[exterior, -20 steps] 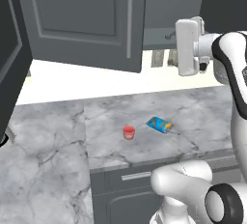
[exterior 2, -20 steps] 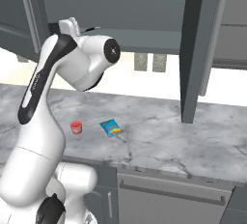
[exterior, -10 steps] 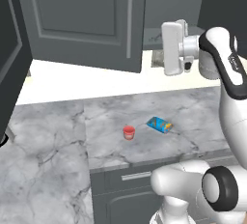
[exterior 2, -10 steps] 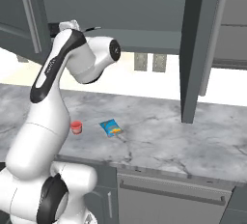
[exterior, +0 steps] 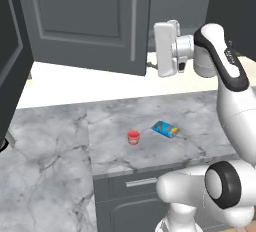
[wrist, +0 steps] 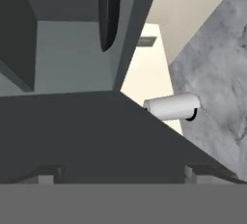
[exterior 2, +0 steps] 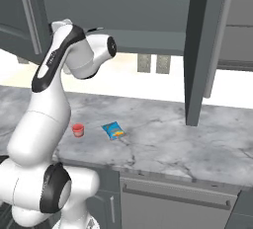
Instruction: Pick the pan from the cabinet and place it on the stove. Then turn on the stove burner for the pan.
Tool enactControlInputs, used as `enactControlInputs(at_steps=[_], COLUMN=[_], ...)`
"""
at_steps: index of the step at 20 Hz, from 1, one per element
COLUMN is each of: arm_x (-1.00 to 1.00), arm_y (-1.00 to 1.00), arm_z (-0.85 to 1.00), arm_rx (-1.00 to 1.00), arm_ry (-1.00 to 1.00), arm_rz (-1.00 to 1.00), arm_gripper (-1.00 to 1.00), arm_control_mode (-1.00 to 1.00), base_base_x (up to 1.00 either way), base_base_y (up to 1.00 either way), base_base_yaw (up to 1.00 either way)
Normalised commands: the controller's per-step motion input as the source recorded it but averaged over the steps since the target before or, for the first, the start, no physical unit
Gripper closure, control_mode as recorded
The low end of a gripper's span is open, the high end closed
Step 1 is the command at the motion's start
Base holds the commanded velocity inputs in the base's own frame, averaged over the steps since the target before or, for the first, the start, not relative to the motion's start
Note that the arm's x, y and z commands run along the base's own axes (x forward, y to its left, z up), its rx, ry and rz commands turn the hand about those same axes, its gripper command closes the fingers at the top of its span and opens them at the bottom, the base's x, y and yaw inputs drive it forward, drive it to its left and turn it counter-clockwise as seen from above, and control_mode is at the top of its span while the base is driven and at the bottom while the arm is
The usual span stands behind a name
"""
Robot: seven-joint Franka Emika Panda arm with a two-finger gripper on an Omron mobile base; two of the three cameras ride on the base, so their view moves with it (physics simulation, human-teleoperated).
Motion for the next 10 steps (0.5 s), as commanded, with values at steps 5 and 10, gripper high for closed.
enactControlInputs(at_steps=[5,10], arm_x=[-0.71,-1.0], arm_y=[0.61,0.76], arm_z=[0.0,-0.03], arm_rx=[0.0,0.0], arm_ry=[-0.03,-0.08], arm_rz=[0.09,0.09], arm_gripper=[-1.0,-1.0], arm_control_mode=[-1.0,-1.0], base_base_x=[0.0,0.0], base_base_y=[0.0,0.0], base_base_yaw=[0.0,0.0])
